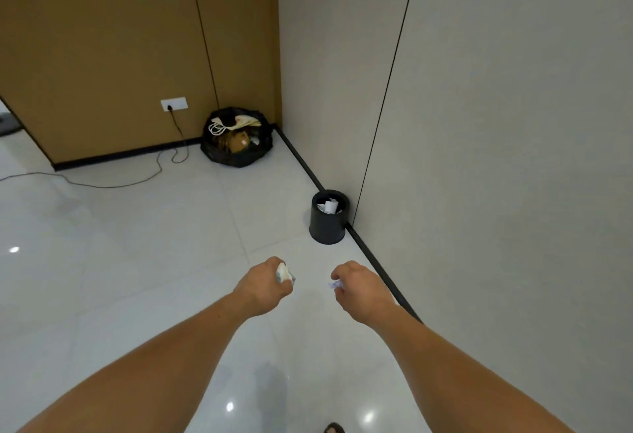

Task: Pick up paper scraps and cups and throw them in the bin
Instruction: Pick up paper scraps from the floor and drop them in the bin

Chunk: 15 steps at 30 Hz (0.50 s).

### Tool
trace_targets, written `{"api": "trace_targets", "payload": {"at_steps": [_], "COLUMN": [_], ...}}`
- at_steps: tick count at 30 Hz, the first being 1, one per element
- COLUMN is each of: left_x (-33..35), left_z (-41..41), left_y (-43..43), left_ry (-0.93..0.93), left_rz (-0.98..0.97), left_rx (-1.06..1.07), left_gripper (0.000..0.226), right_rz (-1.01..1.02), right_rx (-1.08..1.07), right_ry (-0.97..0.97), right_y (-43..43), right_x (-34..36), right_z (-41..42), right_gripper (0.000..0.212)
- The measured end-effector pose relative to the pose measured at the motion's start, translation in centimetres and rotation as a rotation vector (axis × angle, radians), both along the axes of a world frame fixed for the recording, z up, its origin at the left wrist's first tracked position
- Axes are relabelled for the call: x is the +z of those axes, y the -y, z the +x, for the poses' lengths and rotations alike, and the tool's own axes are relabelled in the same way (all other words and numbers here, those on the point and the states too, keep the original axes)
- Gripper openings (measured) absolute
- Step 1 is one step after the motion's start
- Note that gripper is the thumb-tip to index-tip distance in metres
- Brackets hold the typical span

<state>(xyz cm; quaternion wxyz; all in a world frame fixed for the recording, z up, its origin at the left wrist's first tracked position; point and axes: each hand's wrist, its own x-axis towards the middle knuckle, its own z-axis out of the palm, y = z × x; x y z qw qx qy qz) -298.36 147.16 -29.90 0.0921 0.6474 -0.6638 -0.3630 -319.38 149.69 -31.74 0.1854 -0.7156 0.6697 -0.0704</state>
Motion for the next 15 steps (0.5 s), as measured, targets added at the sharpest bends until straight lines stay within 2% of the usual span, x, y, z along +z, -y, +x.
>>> {"api": "trace_targets", "payload": {"at_steps": [7, 15], "left_x": [0.8, -2.5], "left_z": [-0.7, -0.9], "left_y": [13.0, 31.3], "left_ry": [-0.018, -0.098], "left_rz": [0.004, 0.026], "left_rx": [0.039, -0.056], "left_gripper": [0.040, 0.040], "right_rz": [0.019, 0.048], "right_rx": [0.027, -0.047], "right_ry": [-0.006, -0.070], "right_y": [13.6, 30.2], "right_x": [0.7, -1.0], "right_z": [-0.4, 0.6], "right_gripper": [0.029, 0.028]}}
